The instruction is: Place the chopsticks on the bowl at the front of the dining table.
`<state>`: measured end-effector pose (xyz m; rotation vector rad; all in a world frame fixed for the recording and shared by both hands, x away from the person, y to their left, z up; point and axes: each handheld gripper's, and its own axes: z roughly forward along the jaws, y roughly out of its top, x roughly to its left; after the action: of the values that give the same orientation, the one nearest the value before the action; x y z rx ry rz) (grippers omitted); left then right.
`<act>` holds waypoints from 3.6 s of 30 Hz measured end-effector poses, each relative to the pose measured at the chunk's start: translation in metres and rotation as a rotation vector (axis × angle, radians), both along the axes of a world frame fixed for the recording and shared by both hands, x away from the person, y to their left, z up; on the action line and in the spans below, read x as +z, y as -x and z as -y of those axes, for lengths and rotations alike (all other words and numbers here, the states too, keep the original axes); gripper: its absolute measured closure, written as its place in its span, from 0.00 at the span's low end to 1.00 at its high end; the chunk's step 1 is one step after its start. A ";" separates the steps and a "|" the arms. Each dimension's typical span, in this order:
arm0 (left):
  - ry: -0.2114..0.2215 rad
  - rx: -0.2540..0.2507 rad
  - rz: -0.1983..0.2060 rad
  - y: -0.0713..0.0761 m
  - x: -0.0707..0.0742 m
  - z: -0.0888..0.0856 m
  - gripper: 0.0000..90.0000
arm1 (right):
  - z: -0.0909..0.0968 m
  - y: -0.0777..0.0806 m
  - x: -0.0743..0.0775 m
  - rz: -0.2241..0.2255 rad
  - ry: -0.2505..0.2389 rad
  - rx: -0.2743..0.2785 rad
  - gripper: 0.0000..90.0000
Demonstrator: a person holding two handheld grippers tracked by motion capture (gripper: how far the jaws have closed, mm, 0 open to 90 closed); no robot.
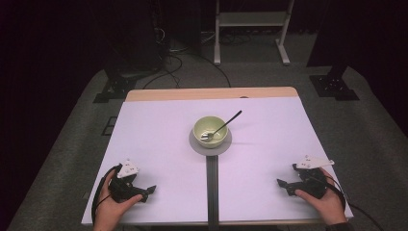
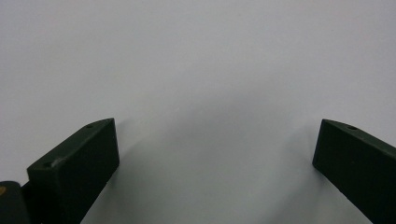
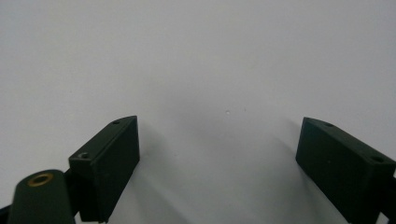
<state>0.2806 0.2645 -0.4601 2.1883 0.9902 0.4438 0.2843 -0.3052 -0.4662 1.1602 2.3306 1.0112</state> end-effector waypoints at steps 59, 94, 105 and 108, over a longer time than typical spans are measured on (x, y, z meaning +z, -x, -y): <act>0.064 -0.075 0.027 -0.011 0.024 0.055 0.00 | 0.000 0.000 0.000 -0.002 0.000 0.000 0.14; 0.066 -0.116 0.035 -0.024 0.026 0.092 0.00 | 0.000 0.000 0.000 -0.002 0.000 0.000 0.14; 0.067 -0.134 0.033 -0.028 0.023 0.108 0.00 | 0.000 0.000 0.000 -0.002 0.000 0.000 0.14; 0.069 -0.137 0.032 -0.028 0.022 0.113 0.00 | 0.000 0.000 0.000 -0.002 0.000 0.000 0.14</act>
<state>0.3086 0.1516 -0.4379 2.1640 0.8206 0.3737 0.2845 -0.3052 -0.4662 1.1619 2.3323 1.0107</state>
